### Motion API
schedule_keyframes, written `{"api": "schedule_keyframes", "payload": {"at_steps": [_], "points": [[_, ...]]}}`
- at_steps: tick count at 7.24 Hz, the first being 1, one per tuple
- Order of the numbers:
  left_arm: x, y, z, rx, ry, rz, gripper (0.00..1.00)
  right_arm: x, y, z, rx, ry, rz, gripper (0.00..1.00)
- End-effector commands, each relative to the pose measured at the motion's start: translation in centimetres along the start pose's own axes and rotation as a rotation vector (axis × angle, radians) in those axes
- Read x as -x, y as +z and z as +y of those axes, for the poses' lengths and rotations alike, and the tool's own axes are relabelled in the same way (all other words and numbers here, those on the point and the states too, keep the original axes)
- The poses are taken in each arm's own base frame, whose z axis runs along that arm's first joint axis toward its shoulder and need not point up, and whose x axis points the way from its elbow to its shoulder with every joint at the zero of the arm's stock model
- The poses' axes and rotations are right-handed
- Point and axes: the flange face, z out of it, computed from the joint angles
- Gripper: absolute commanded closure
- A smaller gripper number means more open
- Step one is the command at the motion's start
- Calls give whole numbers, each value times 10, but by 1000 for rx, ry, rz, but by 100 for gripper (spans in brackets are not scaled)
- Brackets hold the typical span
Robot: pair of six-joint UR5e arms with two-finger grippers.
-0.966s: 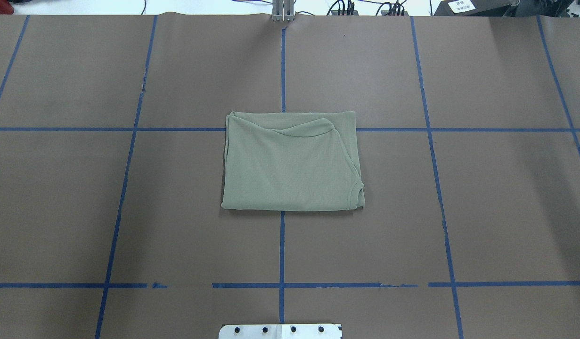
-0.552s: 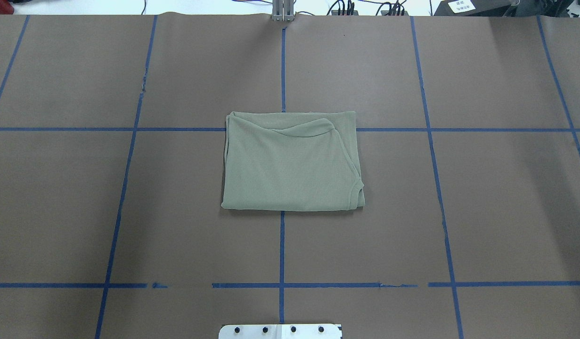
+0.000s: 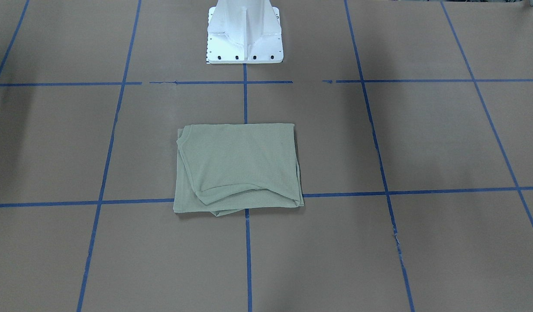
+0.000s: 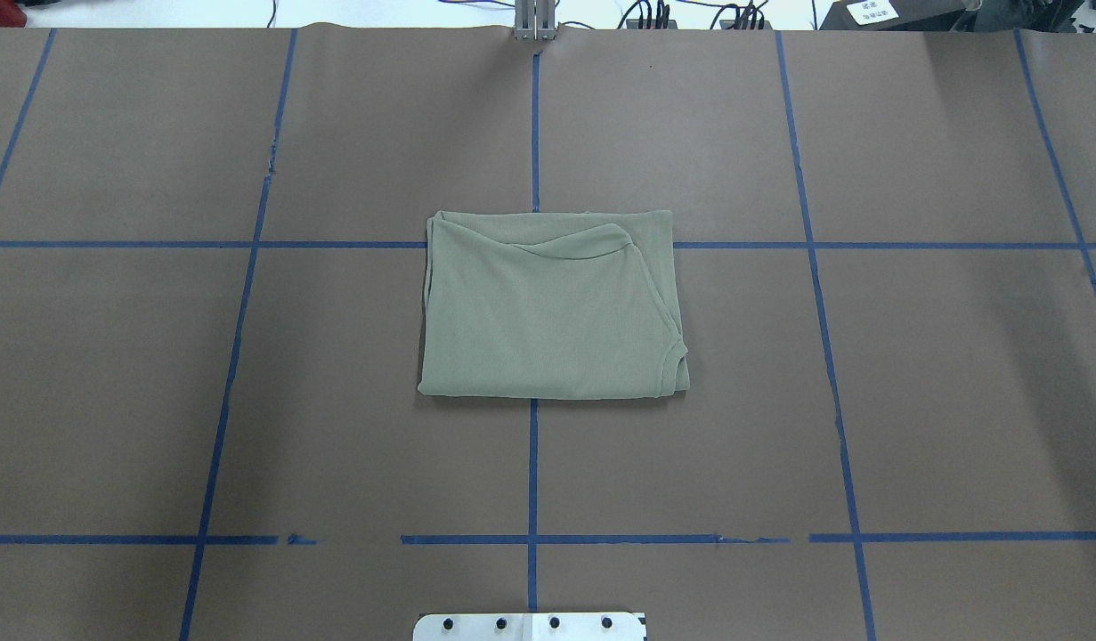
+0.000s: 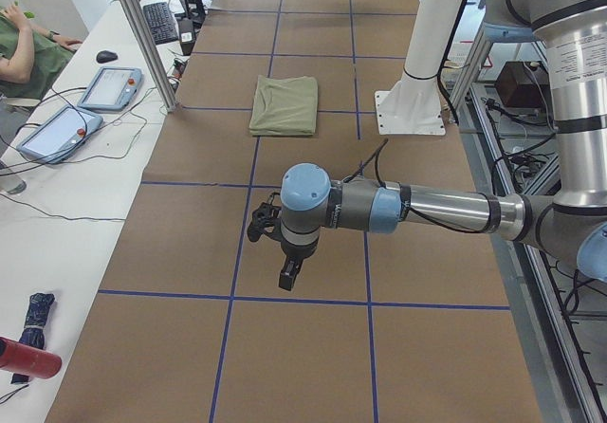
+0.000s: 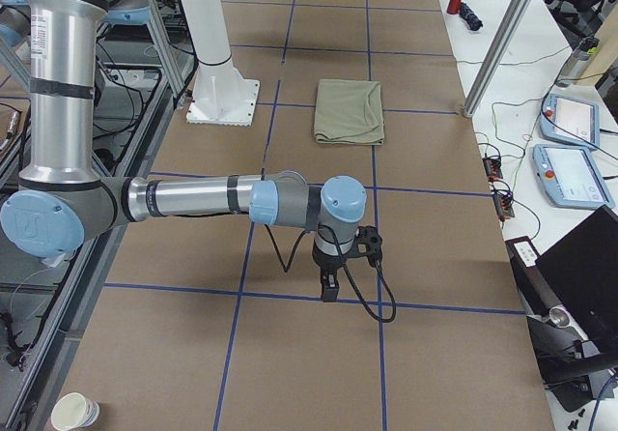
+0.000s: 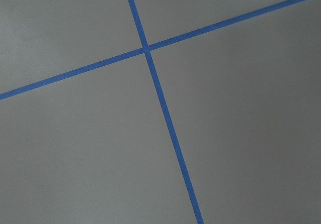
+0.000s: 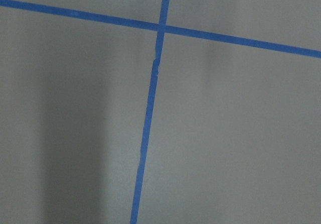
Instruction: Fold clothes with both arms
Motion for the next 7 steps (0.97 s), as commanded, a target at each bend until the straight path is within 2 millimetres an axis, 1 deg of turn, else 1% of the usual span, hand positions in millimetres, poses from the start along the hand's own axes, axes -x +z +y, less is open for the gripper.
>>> {"api": "schedule_keyframes", "payload": {"at_steps": [1, 4, 5, 7], "points": [[0, 0, 0, -1, 1, -1, 0, 0, 0, 0, 0, 0, 0, 0], [-1, 0, -2, -2, 4, 0, 0, -2, 2, 1, 4, 3, 1, 0], [-5, -6, -4, -13, 12, -3, 0, -1, 2, 1, 4, 4, -5, 0], [-5, -6, -3, -12, 11, -2, 0, -3, 5, 5, 12, 10, -5, 0]]}}
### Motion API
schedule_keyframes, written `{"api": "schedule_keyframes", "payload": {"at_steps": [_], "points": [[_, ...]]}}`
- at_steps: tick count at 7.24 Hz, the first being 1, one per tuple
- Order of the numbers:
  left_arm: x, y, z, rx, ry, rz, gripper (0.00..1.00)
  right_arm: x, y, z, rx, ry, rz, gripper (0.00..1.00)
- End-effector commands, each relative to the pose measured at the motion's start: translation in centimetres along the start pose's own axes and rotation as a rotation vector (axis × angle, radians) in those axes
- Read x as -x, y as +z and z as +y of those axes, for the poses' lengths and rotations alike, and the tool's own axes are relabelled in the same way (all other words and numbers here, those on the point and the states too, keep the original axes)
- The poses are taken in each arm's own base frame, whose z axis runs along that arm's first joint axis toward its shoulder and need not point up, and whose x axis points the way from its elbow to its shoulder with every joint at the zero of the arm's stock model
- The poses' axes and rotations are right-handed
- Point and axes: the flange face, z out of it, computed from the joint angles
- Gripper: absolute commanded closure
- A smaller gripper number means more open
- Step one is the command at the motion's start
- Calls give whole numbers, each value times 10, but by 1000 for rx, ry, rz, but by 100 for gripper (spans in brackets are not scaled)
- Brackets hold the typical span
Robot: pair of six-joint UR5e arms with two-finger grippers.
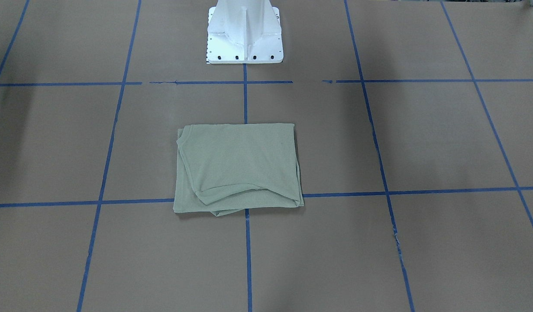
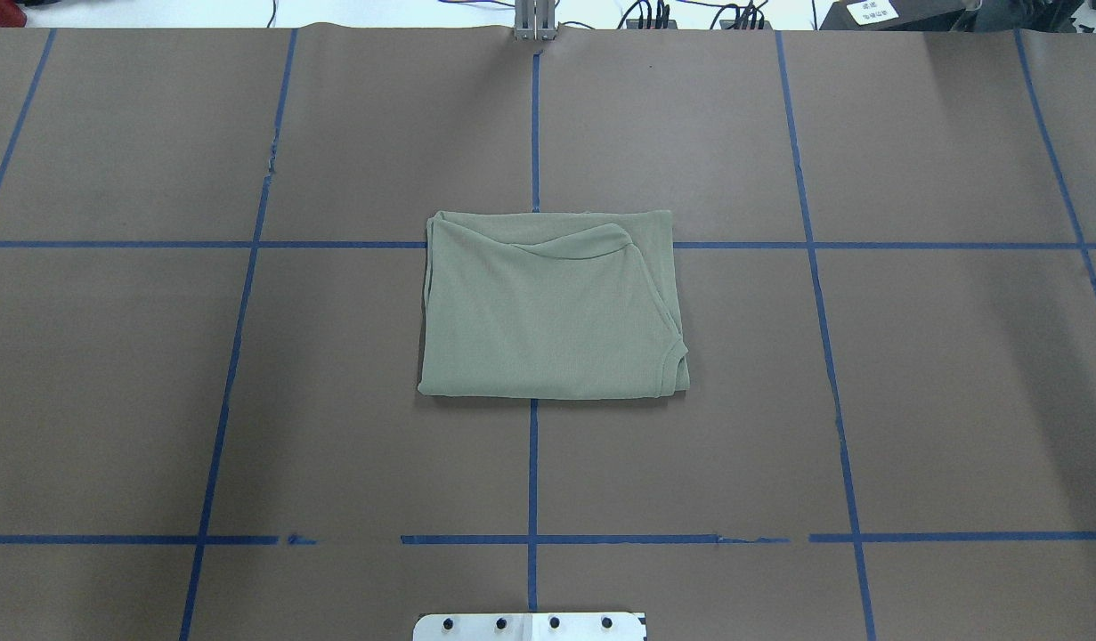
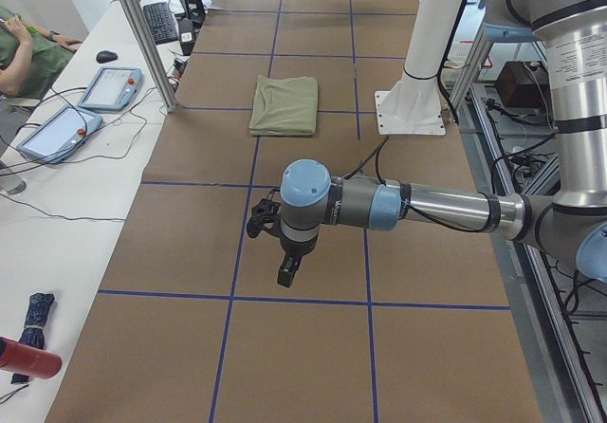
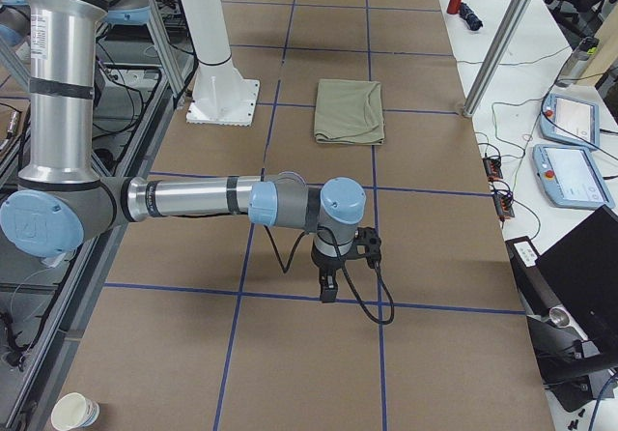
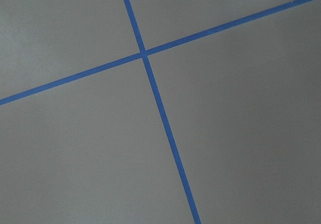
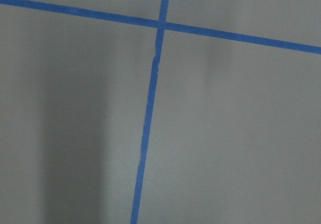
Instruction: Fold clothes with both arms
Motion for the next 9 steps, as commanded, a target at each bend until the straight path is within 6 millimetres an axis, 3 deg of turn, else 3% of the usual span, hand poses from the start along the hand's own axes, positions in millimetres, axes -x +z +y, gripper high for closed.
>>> {"api": "schedule_keyframes", "payload": {"at_steps": [1, 9], "points": [[-2, -1, -1, -3, 5, 0, 0, -1, 2, 3, 4, 5, -1, 0], [0, 0, 1, 2, 1, -1, 0, -3, 7, 8, 13, 10, -4, 0]]}}
